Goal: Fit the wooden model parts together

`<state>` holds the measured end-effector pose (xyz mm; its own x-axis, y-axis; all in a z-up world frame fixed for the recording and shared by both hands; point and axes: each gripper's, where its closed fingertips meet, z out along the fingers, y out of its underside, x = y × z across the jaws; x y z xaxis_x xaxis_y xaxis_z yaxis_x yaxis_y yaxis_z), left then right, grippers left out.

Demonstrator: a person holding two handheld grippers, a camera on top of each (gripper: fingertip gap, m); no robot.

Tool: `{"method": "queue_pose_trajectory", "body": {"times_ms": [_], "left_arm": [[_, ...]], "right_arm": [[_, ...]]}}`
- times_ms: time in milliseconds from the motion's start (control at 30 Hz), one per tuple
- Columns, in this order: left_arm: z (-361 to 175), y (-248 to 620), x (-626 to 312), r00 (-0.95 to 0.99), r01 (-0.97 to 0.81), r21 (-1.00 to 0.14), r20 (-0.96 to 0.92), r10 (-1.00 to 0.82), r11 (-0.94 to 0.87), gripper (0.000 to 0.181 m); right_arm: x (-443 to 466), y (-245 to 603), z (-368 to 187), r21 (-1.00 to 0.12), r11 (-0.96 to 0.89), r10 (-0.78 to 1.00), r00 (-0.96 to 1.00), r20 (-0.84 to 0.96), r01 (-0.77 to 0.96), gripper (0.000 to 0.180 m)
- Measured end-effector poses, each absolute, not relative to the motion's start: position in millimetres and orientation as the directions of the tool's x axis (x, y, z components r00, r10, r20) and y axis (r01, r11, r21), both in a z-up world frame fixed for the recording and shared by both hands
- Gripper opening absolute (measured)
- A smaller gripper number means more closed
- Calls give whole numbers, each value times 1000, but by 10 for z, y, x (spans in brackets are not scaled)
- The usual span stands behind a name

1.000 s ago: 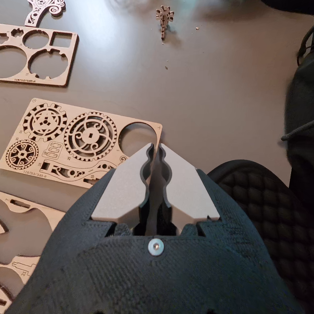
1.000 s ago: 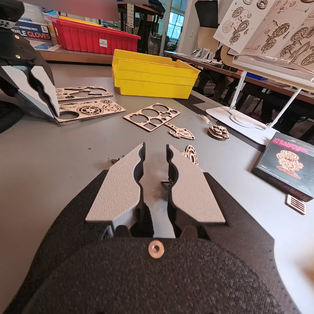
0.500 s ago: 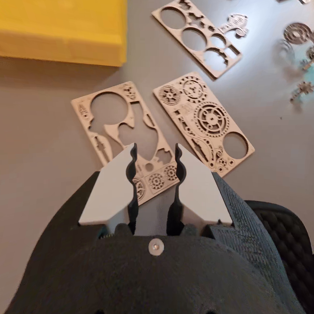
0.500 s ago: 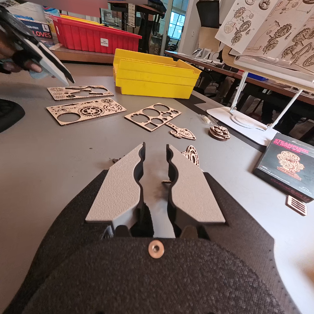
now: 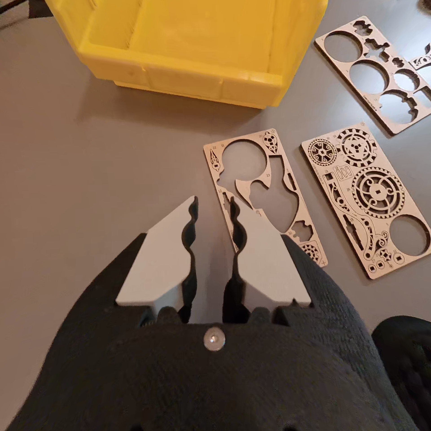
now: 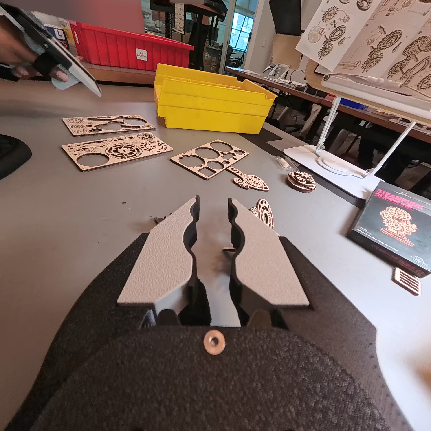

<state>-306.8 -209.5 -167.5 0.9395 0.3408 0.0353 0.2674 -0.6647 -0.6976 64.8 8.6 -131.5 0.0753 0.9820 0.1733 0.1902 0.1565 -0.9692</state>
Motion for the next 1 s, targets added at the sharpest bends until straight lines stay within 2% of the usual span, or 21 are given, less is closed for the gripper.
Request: {"method": "queue_pose_trajectory", "body": {"times_ms": [233,733,1000], "left_arm": [[-1785,-1955,-2915,963,230,-661,48,265,-714,0],[-1923,-2361,-2479,976,195,-547,29,215,-814,0],[-1974,-2389,-2215,984,180,-530,92,155,-829,0]], "right_arm": [[659,106,-1314,-971,147,982,85,166,190,22],[652,96,-1329,-968,154,982,81,173,199,21],[654,97,-1326,-968,156,981,84,175,197,21]]}}
